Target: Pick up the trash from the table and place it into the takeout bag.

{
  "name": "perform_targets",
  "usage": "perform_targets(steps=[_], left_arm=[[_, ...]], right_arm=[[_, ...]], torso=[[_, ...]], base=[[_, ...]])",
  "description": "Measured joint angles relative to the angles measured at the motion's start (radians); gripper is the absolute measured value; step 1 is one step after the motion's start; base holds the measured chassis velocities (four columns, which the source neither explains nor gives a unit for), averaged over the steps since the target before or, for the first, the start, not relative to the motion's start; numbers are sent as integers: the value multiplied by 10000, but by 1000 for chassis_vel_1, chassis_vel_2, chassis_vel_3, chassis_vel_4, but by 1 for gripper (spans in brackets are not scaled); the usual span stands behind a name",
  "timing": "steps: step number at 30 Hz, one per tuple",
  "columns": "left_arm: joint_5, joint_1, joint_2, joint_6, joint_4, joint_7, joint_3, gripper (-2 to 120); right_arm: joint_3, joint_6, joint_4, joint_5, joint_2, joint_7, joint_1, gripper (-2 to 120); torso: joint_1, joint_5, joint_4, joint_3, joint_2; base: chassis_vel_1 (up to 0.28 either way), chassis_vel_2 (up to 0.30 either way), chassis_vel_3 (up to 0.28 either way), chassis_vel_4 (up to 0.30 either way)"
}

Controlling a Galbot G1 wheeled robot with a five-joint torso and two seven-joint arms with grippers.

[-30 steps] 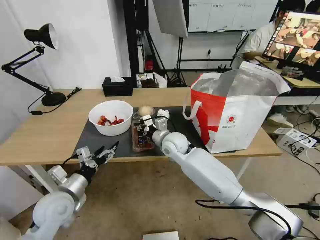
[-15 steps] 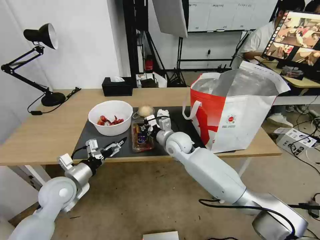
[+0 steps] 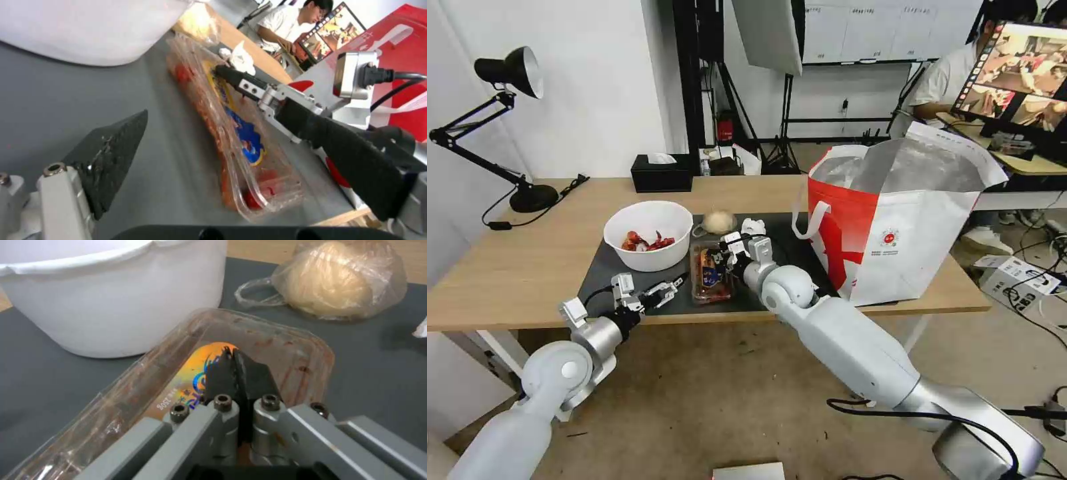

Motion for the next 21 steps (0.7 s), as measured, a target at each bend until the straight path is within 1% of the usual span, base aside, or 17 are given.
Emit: perform_targets(steps=[4, 13, 15, 19, 21], left_arm=[[9, -79, -32, -1, 35, 1, 140, 100], [14, -630, -158, 18, 280, -34, 810, 100], [13, -667, -159, 34, 307, -35, 853, 100], [-75, -753, -136, 299, 345, -25, 925, 100], [-283, -802, -111, 655, 345, 9, 886, 100]], right_arm=[[7, -13, 0, -4, 0, 0, -2, 0], [21, -31, 166, -5, -91, 8, -50, 0], [22, -35, 201, -4, -102, 13, -55, 0], [22, -55, 296, 18, -149, 28, -64, 0], [22, -64, 324, 36, -177, 31, -64, 0]], torso=[[0, 0, 1, 0, 0], [0, 0, -1, 1, 0], [0, 0, -1, 1, 0], [0, 0, 0, 0, 0], [0, -1, 0, 1, 0]], base=[[0, 0, 0, 0], [0, 0, 0, 0], [0, 0, 0, 0], [0, 0, 0, 0], [0, 0, 0, 0]])
